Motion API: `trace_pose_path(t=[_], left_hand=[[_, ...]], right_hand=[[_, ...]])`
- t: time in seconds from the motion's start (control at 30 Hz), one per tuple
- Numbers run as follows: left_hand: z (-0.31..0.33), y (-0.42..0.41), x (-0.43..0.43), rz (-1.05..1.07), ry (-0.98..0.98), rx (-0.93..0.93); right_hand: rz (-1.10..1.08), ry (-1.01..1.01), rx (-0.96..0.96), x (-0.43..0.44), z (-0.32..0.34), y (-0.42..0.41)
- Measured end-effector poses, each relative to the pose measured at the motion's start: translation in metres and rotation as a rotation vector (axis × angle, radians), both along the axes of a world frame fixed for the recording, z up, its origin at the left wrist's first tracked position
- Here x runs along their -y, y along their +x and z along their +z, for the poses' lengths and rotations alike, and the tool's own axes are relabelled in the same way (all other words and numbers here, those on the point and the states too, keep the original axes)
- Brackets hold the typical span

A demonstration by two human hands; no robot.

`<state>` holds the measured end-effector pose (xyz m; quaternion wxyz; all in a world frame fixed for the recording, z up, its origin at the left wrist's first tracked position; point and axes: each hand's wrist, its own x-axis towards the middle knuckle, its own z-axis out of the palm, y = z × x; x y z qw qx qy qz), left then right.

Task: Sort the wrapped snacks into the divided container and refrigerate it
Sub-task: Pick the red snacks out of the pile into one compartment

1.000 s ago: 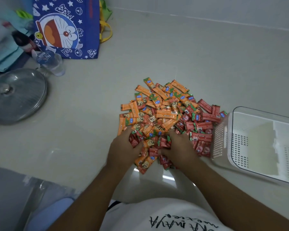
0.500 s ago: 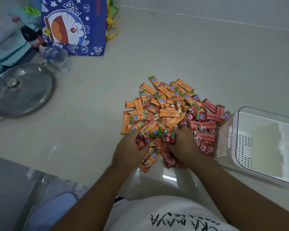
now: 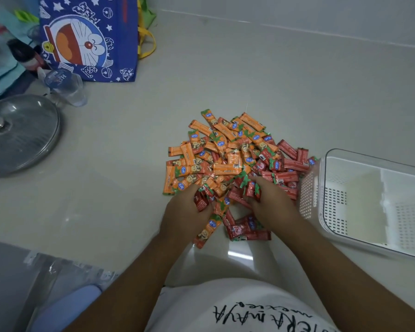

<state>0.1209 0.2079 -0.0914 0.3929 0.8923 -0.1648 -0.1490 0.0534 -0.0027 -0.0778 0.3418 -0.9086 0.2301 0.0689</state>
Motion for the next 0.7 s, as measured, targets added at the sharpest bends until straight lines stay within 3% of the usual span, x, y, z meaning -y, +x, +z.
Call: trace_pose_path(t=[0.2, 0.4, 0.57, 0.7], left_hand=[[-0.004, -0.018, 0.019, -0.176, 0.072, -0.046], [-0.017, -0.043, 0.052, -0.391, 0.361, 0.178], [-0.015, -0.039, 0.044, -0.287, 0.294, 0.096], [-0.011, -0.035, 0.009, -0.053, 0.217, 0.054]], right_hand=[[-0.051, -0.010, 0.025, 0.007, -0.008, -0.043], [-0.123, 0.044, 0.116, 0.010, -0.021, -0.071], [-0.164, 0.077, 0.212, 0.008, -0.024, -0.071], [-0.020, 0.004, 0.186, 0.002, -0.029, -0.072]])
